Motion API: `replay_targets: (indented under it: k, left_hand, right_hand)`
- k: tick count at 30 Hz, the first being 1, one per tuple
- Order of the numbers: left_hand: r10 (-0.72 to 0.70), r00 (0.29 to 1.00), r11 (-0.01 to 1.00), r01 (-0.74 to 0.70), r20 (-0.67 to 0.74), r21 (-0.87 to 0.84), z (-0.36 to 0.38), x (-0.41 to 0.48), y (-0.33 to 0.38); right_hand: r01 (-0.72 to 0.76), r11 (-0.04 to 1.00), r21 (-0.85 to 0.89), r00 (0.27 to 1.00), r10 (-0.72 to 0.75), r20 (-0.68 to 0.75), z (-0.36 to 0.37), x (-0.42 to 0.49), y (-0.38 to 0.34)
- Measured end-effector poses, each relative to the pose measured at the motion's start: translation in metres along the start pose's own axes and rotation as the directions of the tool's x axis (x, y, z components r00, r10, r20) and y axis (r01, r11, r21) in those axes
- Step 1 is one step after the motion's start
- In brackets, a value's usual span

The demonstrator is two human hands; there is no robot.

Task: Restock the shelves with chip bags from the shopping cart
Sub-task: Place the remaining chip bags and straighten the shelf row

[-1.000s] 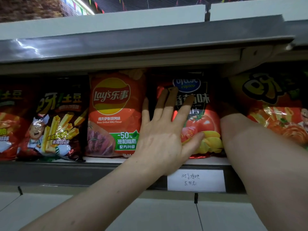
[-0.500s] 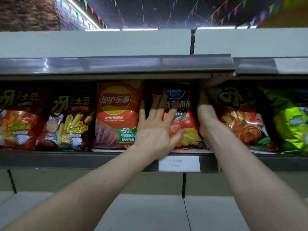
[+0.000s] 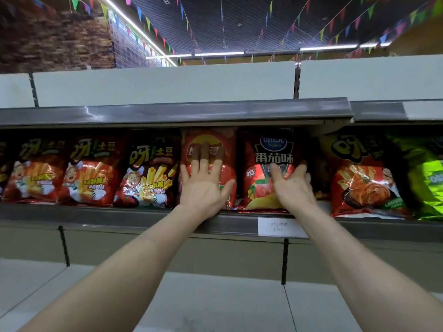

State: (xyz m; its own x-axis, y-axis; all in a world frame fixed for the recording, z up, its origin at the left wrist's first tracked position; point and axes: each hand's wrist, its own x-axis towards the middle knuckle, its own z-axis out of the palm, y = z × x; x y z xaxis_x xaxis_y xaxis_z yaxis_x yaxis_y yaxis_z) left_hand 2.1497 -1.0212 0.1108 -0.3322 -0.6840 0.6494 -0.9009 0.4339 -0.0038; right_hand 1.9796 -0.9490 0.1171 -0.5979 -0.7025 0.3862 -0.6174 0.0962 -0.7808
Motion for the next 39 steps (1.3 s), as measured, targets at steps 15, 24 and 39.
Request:
replay_targets:
  k: [15, 24, 39]
  left_hand:
    - [-0.004, 0.999, 0.997, 0.001, 0.04, 0.076, -0.035, -0.027, 0.007]
    - [-0.01, 0.999, 1.0, 0.01, -0.046, 0.008, -0.088, -0.063, -0.021]
    - [0.059, 0.998, 0.998, -0.059, -0.023, 0.012, -0.139, -0.111, -0.013]
  right_hand:
    - [0.455, 0.68, -0.576, 0.886, -0.413, 0.212, 0.001, -0.054, -0.022]
    - [0.53, 0.674, -0.514, 0.844, -0.48, 0.241, -0.002, -0.112, -0.067]
    - [0.466, 0.711, -0.527, 0.88, -0.434, 0.193, -0.033, -0.179, -0.086]
